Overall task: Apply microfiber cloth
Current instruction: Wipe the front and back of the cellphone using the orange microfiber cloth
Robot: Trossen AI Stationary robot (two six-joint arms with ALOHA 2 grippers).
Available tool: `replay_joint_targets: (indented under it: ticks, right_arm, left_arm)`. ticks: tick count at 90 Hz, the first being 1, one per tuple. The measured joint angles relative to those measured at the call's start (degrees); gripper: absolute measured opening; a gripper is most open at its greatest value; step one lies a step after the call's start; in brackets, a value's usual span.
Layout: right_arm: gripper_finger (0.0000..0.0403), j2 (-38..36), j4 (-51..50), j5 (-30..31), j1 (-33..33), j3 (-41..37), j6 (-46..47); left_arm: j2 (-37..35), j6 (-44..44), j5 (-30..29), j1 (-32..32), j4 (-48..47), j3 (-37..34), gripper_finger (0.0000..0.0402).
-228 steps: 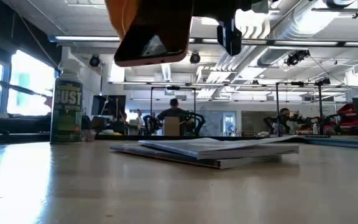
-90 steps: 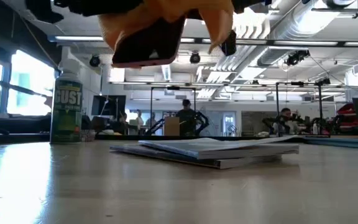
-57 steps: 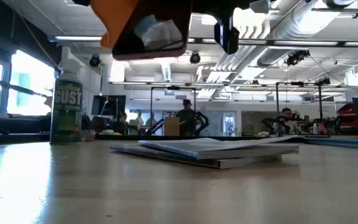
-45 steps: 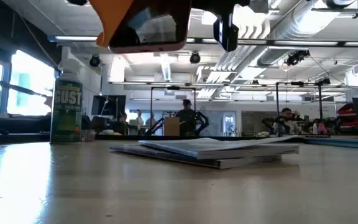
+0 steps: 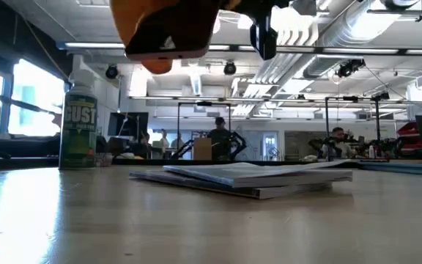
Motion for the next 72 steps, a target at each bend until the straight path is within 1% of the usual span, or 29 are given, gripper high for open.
replay_joint_targets:
  ticks: [11, 20, 30, 43, 51, 62, 72]
  right_arm:
    - [0.0, 0.0, 0.1, 0.0, 0.0, 0.0, 0.0]
    - [0.0, 0.0, 0.1, 0.2, -0.1, 0.0, 0.0]
    - [0.0, 0.0, -0.2, 0.8, -0.1, 0.0, -0.9]
    - [0.0, -1.3, -0.5, 1.6, -0.2, -0.1, -2.4]
    - [0.0, -2.1, -0.1, 2.2, -0.6, -0.1, -3.2]
    - [0.0, -2.3, 0.0, 2.0, -0.8, -0.1, -3.7]
    - [0.0, -2.4, -0.1, 1.7, -1.1, -0.1, -3.6]
  left_arm:
    - [0.2, 2.1, 0.0, 1.3, 2.7, 0.0, 0.0003]
    - [0.2, 1.2, 1.5, 2.9, 2.3, 0.0, 0.0003]
    - [0.2, -4.1, 4.1, 3.7, -1.4, 0.0, 0.0002]
    - [0.1, -11.4, 6.3, 2.6, 0.0, -3.4, 0.0001]
    - [0.9, -15.7, 6.3, 1.2, 0.1, -5.0, 0.0001]
    - [4.4, -18.8, 5.8, -0.8, 0.9, -5.5, 0.0]
    - [9.1, -19.3, 5.6, -1.7, 7.8, -5.5, 0.0]
